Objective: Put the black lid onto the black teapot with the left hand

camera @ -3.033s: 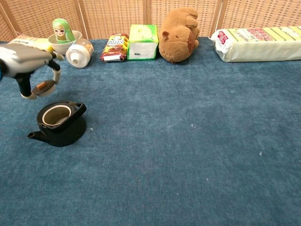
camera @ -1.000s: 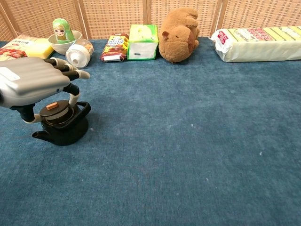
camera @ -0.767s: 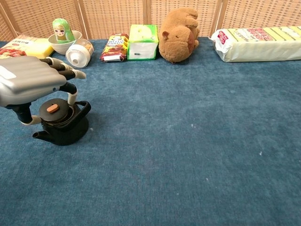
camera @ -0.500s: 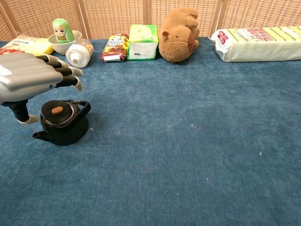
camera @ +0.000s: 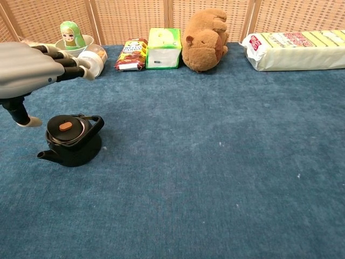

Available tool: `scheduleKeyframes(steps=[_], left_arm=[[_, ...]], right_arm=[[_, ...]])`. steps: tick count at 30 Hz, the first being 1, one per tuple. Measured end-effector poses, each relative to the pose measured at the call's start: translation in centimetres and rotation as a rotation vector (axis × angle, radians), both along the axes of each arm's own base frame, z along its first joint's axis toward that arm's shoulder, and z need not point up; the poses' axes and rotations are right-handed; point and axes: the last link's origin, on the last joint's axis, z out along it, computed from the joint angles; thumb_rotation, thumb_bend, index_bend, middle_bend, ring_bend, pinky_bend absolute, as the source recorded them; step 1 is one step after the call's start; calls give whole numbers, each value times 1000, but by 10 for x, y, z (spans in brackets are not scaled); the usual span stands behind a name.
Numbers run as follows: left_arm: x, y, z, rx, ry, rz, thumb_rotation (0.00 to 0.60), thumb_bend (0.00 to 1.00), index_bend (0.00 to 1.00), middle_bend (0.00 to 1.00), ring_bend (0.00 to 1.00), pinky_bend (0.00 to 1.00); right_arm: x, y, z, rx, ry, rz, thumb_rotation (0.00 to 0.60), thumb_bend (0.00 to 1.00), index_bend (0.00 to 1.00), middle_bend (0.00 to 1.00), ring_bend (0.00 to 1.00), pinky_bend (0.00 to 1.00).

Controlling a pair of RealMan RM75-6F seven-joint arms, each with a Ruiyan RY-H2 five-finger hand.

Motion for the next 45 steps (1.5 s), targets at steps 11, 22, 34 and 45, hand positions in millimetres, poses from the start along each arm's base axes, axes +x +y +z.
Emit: scheduleKeyframes(steps=[11,22,34,45], left_arm=[[-19,11,-11,0,-5,44,600,208,56,0,0,0],[-17,16,-17,-2,-35,51,600,207,56,0,0,0],[-7,20,-25,-1,-68,38,600,208,56,0,0,0],[-8,16,-14,1,-74,54,600,206,56,0,0,0]], right_arm=[[-1,-1,0,1,0,-5,600,124,70,68,71,0],[-1,-1,-1,2,2,-3,600,124,69,68,71,0],[-1,-1,-1,5,3,-4,600,124,70,68,71,0],[-1,-1,-2,7,4,-6,600,124,70,68,71,0]])
